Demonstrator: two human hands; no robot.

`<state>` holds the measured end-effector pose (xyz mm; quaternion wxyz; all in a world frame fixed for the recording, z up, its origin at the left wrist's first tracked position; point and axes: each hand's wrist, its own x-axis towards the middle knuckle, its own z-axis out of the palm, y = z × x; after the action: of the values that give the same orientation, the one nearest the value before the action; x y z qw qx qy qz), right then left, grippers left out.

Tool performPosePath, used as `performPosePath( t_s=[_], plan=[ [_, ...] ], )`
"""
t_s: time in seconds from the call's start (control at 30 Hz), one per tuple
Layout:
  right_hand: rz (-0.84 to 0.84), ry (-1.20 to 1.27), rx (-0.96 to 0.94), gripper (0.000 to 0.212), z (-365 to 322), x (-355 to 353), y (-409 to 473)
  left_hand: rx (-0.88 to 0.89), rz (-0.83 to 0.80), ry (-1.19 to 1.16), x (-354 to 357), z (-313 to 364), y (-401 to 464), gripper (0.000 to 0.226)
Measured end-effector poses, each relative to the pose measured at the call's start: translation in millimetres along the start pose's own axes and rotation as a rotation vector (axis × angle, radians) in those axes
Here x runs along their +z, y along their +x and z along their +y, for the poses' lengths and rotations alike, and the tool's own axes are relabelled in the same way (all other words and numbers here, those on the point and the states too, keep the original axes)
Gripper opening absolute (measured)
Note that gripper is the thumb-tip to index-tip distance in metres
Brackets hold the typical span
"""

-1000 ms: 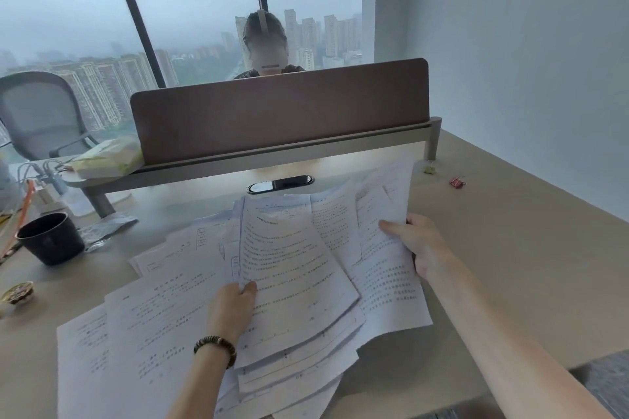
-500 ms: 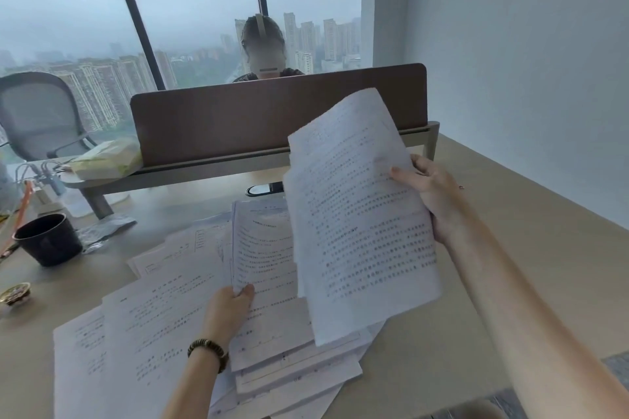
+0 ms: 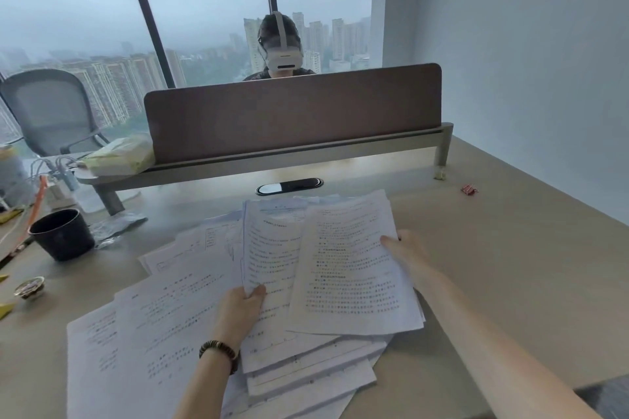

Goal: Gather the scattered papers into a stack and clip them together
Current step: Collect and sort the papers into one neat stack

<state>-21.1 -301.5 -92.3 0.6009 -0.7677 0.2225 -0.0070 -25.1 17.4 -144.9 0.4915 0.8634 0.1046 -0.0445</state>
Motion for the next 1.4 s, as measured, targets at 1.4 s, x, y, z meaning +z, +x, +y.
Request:
performPosePath(
  t_s=[1.4],
  plan=[
    [-0.029, 0.3, -0.058, 0.016, -27.3, -48.3, -22.4, 0.017, -0.043, -0.009, -1.7, 0.8, -2.5, 0.028]
  ],
)
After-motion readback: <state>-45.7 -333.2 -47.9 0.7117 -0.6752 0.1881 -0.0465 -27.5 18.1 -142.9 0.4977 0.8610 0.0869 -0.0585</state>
